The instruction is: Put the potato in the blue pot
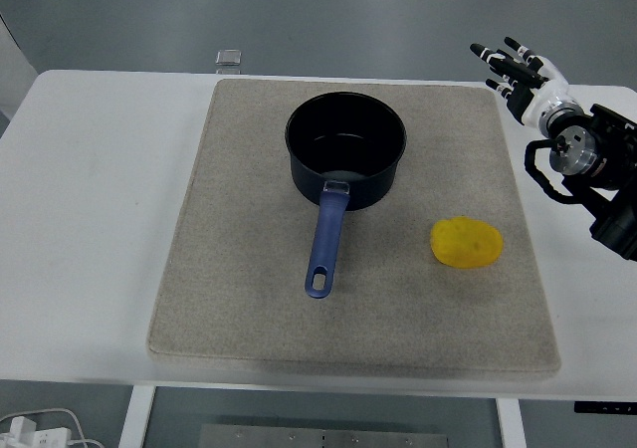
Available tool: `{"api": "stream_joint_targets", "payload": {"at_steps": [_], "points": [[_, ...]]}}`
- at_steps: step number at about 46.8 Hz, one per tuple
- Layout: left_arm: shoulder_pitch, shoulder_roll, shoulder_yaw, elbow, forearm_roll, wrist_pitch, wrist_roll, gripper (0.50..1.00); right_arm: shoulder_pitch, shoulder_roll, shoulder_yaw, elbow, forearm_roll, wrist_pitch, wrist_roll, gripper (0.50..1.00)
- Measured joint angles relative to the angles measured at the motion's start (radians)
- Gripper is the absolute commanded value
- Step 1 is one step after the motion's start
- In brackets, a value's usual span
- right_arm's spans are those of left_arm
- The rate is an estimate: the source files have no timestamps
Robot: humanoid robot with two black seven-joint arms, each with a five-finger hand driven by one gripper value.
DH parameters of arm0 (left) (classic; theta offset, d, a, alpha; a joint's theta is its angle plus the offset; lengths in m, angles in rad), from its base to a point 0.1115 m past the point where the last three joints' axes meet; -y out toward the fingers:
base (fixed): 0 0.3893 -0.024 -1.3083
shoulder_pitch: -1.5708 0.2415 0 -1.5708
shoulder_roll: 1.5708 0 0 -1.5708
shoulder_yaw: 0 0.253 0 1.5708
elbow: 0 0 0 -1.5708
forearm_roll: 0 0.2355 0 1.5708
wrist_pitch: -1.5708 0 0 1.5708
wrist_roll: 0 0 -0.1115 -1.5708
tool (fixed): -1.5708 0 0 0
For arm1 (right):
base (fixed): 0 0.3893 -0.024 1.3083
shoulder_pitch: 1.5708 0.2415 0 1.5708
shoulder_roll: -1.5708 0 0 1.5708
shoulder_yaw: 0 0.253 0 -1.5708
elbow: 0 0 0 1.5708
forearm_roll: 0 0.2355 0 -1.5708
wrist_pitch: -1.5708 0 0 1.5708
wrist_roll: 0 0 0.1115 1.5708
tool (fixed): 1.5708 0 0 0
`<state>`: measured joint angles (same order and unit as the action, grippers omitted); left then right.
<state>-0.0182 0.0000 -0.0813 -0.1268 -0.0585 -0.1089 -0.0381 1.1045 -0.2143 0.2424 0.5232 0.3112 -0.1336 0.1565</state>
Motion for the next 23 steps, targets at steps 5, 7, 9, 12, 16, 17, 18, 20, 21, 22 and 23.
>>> {"api": "stream_joint_targets", "payload": {"at_steps": [5,7,9,12,16,17,18,20,21,22,23], "points": [[0.0,0.0,0.0,0.001,0.0,0.0,0.0,1.0,0.004,0.0,-0.002,-0.001,-0.004,0.0,-0.001,0.958],[0.0,0.0,0.0,0.001,0.0,0.0,0.0,1.0,0.004,0.002,-0.002,-0.002,-0.016,0.0,-0.001,0.956],[0.0,0.0,0.0,0.0,0.0,0.0,0.0,1.0,0.003,0.003,0.002,-0.001,-0.034,-0.001,-0.002,0.956],[0.0,0.0,0.0,0.0,0.0,0.0,0.0,1.0,0.002,0.003,0.008,-0.001,-0.045,-0.003,-0.002,0.956],[0.0,0.0,0.0,0.001,0.0,0.0,0.0,1.0,0.0,0.0,0.011,0.0,-0.048,-0.003,-0.003,0.956],[0.0,0.0,0.0,0.001,0.0,0.0,0.0,1.0,0.0,-0.001,0.012,0.0,-0.048,-0.003,-0.004,0.956],[0.0,0.0,0.0,0.001,0.0,0.0,0.0,1.0,0.0,-0.003,0.013,0.0,-0.047,-0.002,-0.004,0.956],[0.0,0.0,0.0,0.001,0.0,0.0,0.0,1.0,0.0,-0.007,0.014,0.002,-0.047,0.001,-0.006,0.956],[0.0,0.0,0.0,0.001,0.0,0.0,0.0,1.0,0.0,-0.008,0.015,0.003,-0.045,0.003,-0.006,0.956],[0.0,0.0,0.0,0.001,0.0,0.0,0.0,1.0,0.0,-0.01,0.016,0.004,-0.044,0.006,-0.006,0.956],[0.0,0.0,0.0,0.001,0.0,0.0,0.0,1.0,0.0,-0.011,0.016,0.004,-0.044,0.008,-0.006,0.956]]}}
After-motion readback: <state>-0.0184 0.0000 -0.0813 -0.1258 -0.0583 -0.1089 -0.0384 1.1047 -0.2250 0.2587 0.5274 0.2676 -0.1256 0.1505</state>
